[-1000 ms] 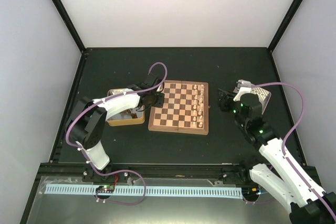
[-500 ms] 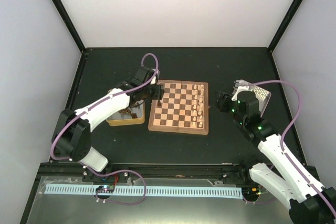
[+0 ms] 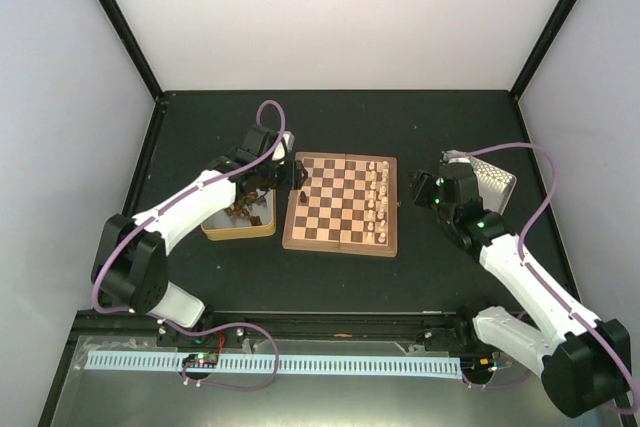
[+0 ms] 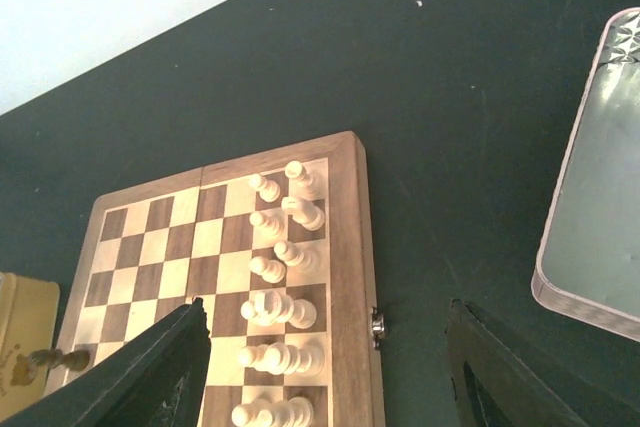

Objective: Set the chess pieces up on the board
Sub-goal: Move the chess piece to the chessboard.

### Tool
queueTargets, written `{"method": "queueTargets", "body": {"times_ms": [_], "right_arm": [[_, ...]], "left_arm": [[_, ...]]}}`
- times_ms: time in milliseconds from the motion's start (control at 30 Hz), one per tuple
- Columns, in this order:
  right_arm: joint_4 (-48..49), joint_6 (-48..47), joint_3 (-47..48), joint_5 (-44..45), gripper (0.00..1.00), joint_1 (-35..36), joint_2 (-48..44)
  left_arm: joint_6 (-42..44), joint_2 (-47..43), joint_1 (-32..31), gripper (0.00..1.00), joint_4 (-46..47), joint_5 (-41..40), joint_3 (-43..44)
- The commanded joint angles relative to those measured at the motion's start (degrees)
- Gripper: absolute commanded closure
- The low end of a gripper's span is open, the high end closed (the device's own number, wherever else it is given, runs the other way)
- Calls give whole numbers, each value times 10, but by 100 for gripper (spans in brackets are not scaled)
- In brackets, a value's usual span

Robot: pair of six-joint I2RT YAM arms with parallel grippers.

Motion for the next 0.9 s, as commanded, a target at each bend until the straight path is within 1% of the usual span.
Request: {"method": "queueTargets", "body": {"times_ms": [0,233,400,533,600,700,867], "right_arm": [[51,7,11,31,34,-6,23],[110,27,12,67,36,-6,89],[138,28,23,79,36,-5,136],[132,25,36,77,36,-6,153],[131,22,39,70,36,-6,157],[129,3,48,45,36,-6,168],[110,-17,73,21,37,-5,194]], "left_arm": [[18,13,2,41,3,55,3],[43,50,0,46,-17,66,6],[46,74,-8,49,-13,75,11],[38,106,-18,52,-21,53,19],[32,126,-22,55,-44,26,41],[20,151,-23,61,-55,3,61],[13,172,-25,78,-64,-19,83]]}}
